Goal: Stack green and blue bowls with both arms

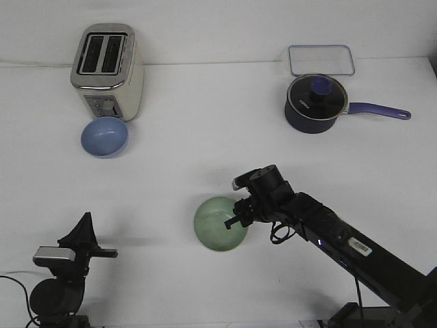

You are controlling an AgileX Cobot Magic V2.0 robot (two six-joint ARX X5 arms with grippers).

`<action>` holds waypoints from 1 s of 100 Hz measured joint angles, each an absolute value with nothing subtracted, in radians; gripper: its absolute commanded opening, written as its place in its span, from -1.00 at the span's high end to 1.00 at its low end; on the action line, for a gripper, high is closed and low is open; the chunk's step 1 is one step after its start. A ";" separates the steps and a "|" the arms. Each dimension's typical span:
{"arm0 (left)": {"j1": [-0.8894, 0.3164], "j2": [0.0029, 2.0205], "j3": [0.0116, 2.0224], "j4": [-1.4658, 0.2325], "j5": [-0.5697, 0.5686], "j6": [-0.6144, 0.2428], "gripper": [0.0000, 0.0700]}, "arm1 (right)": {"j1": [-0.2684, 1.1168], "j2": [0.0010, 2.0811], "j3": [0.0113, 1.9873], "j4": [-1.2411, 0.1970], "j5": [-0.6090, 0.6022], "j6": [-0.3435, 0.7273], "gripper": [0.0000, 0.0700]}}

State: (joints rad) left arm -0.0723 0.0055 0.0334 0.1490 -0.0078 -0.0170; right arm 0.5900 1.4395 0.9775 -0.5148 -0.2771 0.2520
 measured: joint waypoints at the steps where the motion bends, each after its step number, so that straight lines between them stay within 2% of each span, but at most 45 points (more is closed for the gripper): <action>1: -0.072 0.006 0.033 0.149 -0.008 -0.017 0.96 | 0.591 1.444 0.977 -0.513 -0.276 0.252 1.00; 28: -0.072 0.006 0.033 0.149 -0.007 -0.017 0.96 | 0.623 1.525 0.977 -0.480 -0.279 0.247 0.97; 32: -0.072 0.006 0.033 0.149 -0.008 -0.017 0.96 | 0.623 1.531 0.977 -0.481 -0.279 0.242 0.87; 44: -0.072 0.006 0.033 0.149 -0.008 -0.017 0.96 | 0.623 1.542 0.977 -0.480 -0.280 0.233 0.37; 59: -0.072 0.006 0.033 0.154 -0.008 -0.032 0.97 | 0.616 1.540 0.977 -0.480 -0.284 0.227 0.20; 72: -0.072 0.006 0.034 0.175 -0.008 -0.113 0.97 | 0.585 1.482 0.980 -0.484 -0.287 0.212 0.19; 84: -0.072 0.006 0.036 0.169 -0.008 -0.243 0.97 | 0.514 1.366 1.015 -0.476 -0.284 0.182 0.20; 100: -0.072 0.027 0.082 0.146 -0.041 -0.406 0.96 | 0.390 1.189 1.040 -0.393 -0.259 0.127 0.20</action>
State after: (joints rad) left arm -0.0719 0.0273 0.0818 0.1459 -0.0410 -0.4057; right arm 0.3901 1.1892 1.0401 -0.3931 -0.2592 0.1272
